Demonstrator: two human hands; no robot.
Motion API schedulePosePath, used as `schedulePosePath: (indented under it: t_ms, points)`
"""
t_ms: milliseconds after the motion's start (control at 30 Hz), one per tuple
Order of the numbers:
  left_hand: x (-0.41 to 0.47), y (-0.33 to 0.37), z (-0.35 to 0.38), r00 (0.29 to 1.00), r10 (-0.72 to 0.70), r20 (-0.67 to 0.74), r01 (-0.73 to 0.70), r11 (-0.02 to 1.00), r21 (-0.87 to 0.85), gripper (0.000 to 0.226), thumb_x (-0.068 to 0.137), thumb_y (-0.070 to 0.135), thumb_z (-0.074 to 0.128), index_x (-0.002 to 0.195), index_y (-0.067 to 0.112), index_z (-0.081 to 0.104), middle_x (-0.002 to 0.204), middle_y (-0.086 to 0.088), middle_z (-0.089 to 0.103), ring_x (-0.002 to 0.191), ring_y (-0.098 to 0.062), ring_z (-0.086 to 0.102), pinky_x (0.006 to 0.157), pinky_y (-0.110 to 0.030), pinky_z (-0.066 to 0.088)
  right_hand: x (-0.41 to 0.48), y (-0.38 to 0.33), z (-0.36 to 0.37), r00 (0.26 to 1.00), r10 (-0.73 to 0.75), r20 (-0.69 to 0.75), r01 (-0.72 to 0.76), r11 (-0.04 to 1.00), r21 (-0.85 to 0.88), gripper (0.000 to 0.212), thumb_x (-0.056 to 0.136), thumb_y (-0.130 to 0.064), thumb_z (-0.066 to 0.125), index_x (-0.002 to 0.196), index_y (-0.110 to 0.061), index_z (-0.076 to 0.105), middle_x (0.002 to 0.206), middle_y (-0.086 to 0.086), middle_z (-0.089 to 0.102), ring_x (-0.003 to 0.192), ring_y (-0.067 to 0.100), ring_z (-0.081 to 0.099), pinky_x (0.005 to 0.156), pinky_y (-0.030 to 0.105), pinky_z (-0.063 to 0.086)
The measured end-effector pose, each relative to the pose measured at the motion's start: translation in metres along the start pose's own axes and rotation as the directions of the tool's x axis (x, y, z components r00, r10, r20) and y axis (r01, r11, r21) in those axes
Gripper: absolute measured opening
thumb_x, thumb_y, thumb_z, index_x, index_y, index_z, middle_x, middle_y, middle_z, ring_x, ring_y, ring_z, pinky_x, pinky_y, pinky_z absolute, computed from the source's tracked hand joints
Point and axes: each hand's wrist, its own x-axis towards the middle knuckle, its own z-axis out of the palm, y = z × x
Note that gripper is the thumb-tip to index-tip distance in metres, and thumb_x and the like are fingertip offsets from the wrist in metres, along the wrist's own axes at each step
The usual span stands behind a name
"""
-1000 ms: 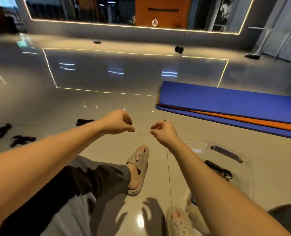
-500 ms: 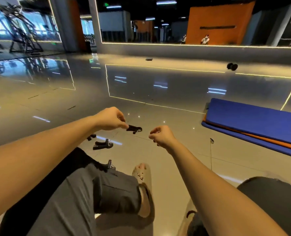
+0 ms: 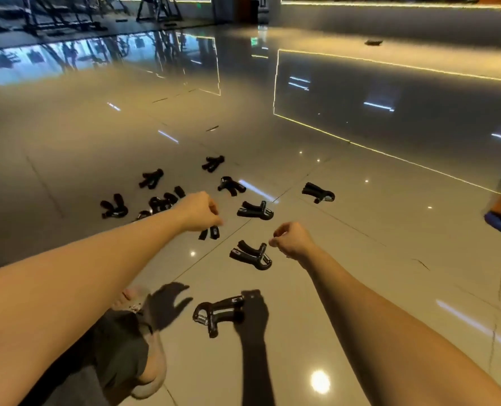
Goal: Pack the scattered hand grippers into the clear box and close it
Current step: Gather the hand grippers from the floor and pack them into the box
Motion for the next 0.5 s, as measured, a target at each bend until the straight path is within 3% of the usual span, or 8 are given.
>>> schedulePosePath:
  t_ms: [100,267,500]
  points:
    - [0.019,-0.043,0.035,0.995,-0.092,0.045,0.095,0.993,-0.065,0.031,0.087,0.040,0.075,0.104,0.015,0.069,0.099,-0.007,0.070,0.087,-0.020,0.066,0.078,-0.034,0.056,0.038,-0.004,0.033,0.999,0.002,0.044,0.002,0.996,-0.092,0.029,0.088,-0.016,0.075,0.115,-0.008,0.067,0.111,0.009,0.067,0.102,0.024,0.063,0.092,0.041,0.056]
    - [0.034,-0.082,0.130,0.981,-0.104,0.166,0.132,0.977,-0.167,0.066,0.076,0.046,0.083,0.132,0.023,0.059,0.125,0.001,0.061,0.110,-0.015,0.059,0.092,-0.033,0.053,0.093,0.022,0.082,0.994,-0.028,0.103,0.055,0.962,-0.266,0.052,0.088,-0.026,0.072,0.136,-0.009,0.059,0.126,0.012,0.066,0.110,0.029,0.064,0.088,0.037,0.054]
    - [0.040,-0.115,0.251,0.957,-0.046,0.288,0.128,0.953,-0.275,0.089,0.059,0.060,0.087,0.136,0.028,0.056,0.121,0.013,0.058,0.111,-0.007,0.056,0.096,-0.036,0.051,0.160,0.069,0.127,0.982,-0.115,0.149,0.174,0.860,-0.479,0.059,0.086,-0.036,0.073,0.137,-0.011,0.056,0.129,0.014,0.058,0.112,0.034,0.059,0.090,0.046,0.053]
